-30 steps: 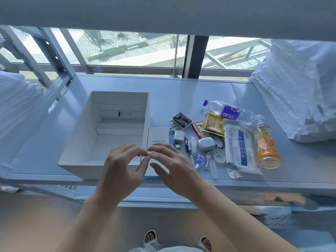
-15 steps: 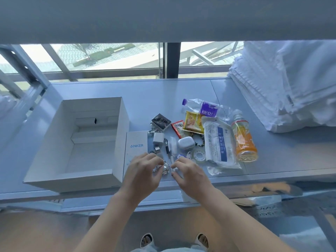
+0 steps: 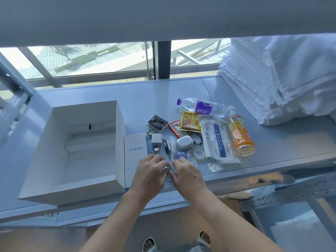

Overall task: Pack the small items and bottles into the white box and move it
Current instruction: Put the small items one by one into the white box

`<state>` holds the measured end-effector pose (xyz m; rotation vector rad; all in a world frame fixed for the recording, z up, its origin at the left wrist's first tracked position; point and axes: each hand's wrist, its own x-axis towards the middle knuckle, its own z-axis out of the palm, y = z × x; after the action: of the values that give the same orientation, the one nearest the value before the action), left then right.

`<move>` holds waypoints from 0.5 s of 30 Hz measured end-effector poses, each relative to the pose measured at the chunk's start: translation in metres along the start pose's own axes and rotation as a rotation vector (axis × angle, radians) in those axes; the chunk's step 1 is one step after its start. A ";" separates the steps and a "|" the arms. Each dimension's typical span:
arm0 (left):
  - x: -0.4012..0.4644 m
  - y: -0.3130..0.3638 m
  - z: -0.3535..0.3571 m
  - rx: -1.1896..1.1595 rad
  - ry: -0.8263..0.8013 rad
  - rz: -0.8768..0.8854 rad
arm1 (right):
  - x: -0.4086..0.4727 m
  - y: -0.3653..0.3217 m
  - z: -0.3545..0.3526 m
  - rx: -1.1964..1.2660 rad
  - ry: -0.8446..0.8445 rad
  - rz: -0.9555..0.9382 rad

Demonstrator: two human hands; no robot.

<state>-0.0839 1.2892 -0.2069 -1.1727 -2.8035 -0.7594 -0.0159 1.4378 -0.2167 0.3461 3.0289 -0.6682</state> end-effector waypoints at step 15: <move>0.005 -0.004 -0.018 -0.066 0.067 -0.029 | 0.018 -0.013 0.009 -0.170 0.012 0.100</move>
<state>-0.0928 1.2821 -0.1919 -1.0958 -2.7672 -0.8822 -0.0363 1.4263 -0.2207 0.4926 3.0265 -0.4006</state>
